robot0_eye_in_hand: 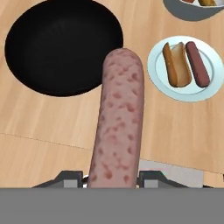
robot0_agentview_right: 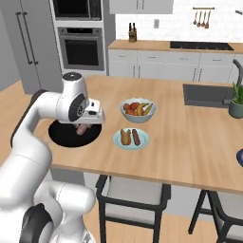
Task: Place one bun and one sausage from the bowl on each plate.
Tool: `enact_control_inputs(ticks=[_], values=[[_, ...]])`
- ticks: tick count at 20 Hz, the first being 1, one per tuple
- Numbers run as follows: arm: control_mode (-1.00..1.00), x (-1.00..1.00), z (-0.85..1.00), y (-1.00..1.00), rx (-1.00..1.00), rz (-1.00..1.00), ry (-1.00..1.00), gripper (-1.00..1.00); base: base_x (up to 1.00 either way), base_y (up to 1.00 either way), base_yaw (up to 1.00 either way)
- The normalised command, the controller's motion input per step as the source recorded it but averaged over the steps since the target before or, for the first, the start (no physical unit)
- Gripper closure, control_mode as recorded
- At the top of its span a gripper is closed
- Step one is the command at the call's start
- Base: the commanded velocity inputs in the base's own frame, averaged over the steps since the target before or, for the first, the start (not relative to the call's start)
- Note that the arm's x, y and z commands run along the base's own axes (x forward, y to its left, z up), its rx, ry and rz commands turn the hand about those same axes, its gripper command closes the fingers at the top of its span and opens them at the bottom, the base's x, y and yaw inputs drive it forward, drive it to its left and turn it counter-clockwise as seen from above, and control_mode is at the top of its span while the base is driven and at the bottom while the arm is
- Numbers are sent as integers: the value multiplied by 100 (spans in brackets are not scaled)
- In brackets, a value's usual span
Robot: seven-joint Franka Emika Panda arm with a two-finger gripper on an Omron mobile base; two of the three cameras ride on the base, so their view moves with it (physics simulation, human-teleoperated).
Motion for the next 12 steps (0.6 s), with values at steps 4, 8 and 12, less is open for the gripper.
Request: enact_control_inputs(ticks=[4,8,12], values=[[-100,-33,0,0,0,-13,0,100,0,0,0],[-100,-29,2,-5,0,-3,-2,100,0,0,0],[100,0,0,0,0,0,0,100,-52,-77,0]])
